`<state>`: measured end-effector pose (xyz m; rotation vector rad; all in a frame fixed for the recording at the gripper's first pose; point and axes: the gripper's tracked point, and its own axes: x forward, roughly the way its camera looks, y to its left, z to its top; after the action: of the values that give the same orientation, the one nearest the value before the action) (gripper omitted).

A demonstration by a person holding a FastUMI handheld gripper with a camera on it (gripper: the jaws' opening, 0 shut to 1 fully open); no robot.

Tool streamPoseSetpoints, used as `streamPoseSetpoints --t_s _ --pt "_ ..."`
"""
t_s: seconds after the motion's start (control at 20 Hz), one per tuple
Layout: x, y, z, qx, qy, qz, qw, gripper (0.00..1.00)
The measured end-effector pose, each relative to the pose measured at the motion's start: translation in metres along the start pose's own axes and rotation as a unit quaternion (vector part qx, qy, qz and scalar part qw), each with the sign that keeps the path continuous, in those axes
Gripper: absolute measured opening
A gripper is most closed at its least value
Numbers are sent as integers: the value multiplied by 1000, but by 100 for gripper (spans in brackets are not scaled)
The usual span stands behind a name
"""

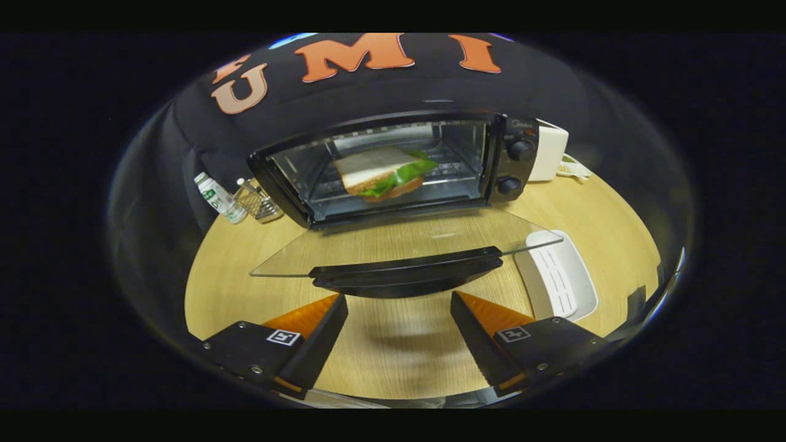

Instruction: Open the toaster oven, put the food inside, and close the toaster oven door.

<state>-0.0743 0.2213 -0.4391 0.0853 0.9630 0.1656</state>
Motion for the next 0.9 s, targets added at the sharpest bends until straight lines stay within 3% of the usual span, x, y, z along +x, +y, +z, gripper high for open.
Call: streamPoseSetpoints --t_s 0.9 --pt "39 20 138 5 -125 -2 992 100"
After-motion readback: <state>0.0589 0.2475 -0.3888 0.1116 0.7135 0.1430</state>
